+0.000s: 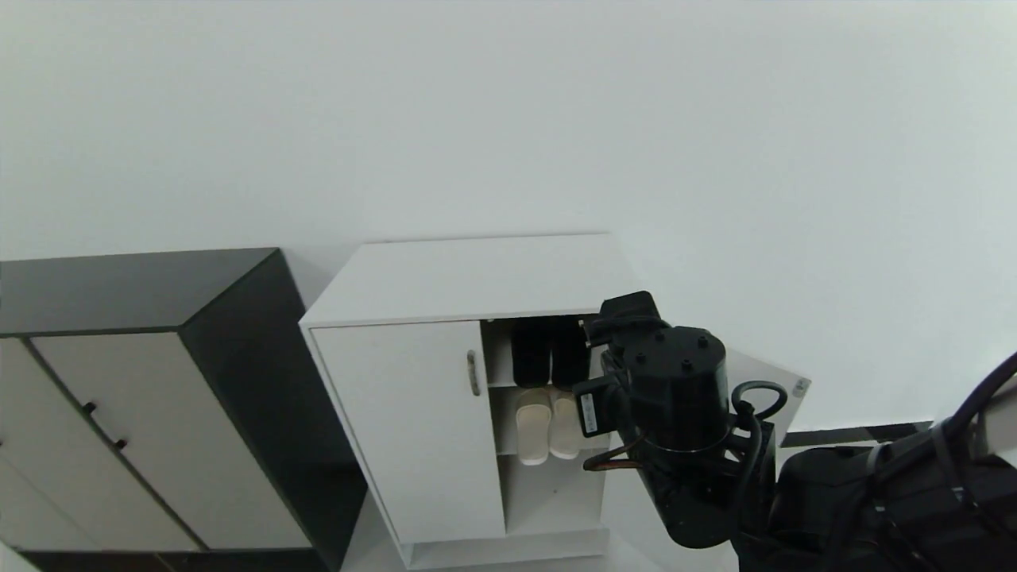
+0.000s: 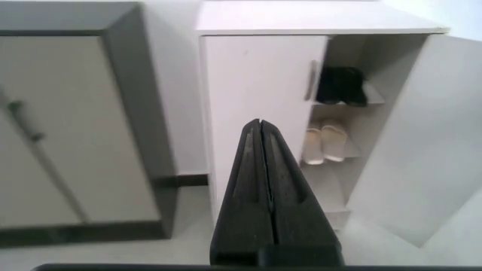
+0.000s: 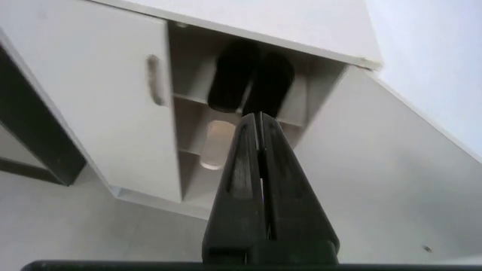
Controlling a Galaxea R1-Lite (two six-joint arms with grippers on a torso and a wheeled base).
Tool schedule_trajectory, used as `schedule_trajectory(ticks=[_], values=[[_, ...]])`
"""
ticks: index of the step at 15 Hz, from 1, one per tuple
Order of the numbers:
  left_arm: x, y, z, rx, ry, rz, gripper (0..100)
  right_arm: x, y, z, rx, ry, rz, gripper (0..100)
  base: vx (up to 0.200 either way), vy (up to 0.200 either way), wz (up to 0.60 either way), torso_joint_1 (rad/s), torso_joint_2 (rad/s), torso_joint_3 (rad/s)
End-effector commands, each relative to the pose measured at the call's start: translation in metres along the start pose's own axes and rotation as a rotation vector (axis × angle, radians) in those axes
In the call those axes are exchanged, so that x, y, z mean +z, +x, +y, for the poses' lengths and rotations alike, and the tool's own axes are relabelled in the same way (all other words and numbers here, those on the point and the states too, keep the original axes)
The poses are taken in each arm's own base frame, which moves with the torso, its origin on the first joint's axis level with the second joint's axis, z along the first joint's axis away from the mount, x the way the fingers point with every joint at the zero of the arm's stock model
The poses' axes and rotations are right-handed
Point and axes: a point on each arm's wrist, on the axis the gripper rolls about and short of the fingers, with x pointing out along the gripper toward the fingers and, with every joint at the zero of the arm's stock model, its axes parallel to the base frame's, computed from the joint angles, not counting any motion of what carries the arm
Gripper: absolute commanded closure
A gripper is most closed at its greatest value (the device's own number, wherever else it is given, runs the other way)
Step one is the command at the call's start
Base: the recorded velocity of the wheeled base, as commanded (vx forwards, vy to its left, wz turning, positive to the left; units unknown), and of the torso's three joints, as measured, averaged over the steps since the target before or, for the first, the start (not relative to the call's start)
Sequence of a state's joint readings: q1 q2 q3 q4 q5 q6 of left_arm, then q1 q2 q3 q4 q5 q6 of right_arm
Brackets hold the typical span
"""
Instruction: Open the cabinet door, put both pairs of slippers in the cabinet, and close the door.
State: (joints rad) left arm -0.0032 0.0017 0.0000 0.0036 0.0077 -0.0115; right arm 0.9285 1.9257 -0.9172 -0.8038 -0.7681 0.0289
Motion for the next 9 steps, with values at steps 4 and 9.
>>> schedule_trajectory(ticks=[4, 9], values=[[0.0, 0.0, 0.0, 0.002, -0.001, -0.001, 100, 0.001, 0.003, -0.004, -0.016, -0.006, -0.001, 100, 0.0, 0.0, -0.6, 0.005, 0.0, 0.001], [0.0, 0.0, 0.0, 0.003, -0.001, -0.001, 100, 0.021, 0.035, -0.04, -0.094, 0.02, -0.036, 100, 0.0, 0.0, 0.0, 0.0, 0.0, 0.0]])
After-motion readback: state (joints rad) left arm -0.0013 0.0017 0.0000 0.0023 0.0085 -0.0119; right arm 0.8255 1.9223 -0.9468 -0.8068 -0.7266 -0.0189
